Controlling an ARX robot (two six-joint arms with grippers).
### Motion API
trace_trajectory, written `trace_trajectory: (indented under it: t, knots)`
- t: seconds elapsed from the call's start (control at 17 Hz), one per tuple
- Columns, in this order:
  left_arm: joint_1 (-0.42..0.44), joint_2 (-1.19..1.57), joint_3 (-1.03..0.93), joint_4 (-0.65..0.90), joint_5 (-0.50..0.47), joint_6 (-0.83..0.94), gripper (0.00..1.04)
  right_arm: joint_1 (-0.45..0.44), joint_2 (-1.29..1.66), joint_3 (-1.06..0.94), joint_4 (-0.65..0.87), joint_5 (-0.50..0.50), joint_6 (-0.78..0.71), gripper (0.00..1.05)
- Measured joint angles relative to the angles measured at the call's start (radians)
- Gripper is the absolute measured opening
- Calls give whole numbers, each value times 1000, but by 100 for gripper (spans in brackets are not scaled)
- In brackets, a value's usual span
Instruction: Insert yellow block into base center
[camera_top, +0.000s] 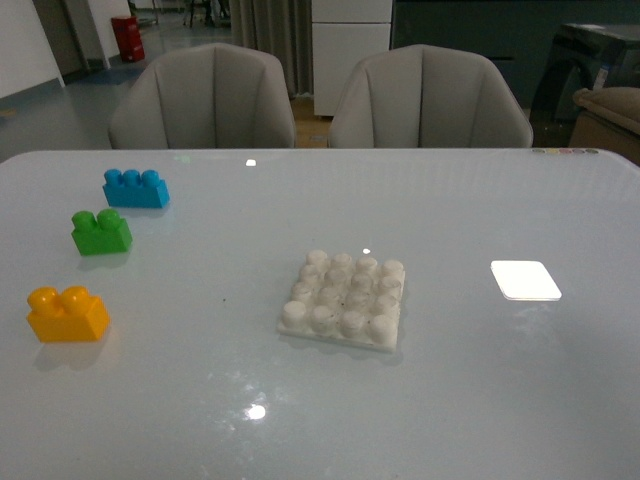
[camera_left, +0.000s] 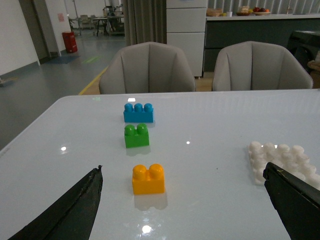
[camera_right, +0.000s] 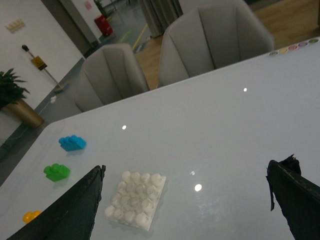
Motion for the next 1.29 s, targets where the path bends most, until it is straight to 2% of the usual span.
trace_trajectory:
  t: [0.18,0.23,0.29,0.41,0.65,0.7,0.88,1.29]
  knots:
    - [0,0,0,0,0,0,98,-115,-275,-91,-85,-48,-36,98]
    - [0,0,0,0,0,0,98,-120,-323,-127,-40,-9,-76,95]
    - [0,0,0,0,0,0,98,-80,-391,-192,2,104,-171,82]
    - [0,0,0,0,0,0,98,6,-522,-311,-35,224,-288,56]
    - [0,0,0,0,0,0,98,113,-659,-435,-35,339,-331,1]
    - [0,0,0,0,0,0,98,202,-691,-462,-44,427,-332,2]
    - [0,0,0,0,1,0,98,224,-710,-475,-47,423,-333,2]
    - [0,0,0,0,0,0,98,215,-819,-536,-93,441,-335,2]
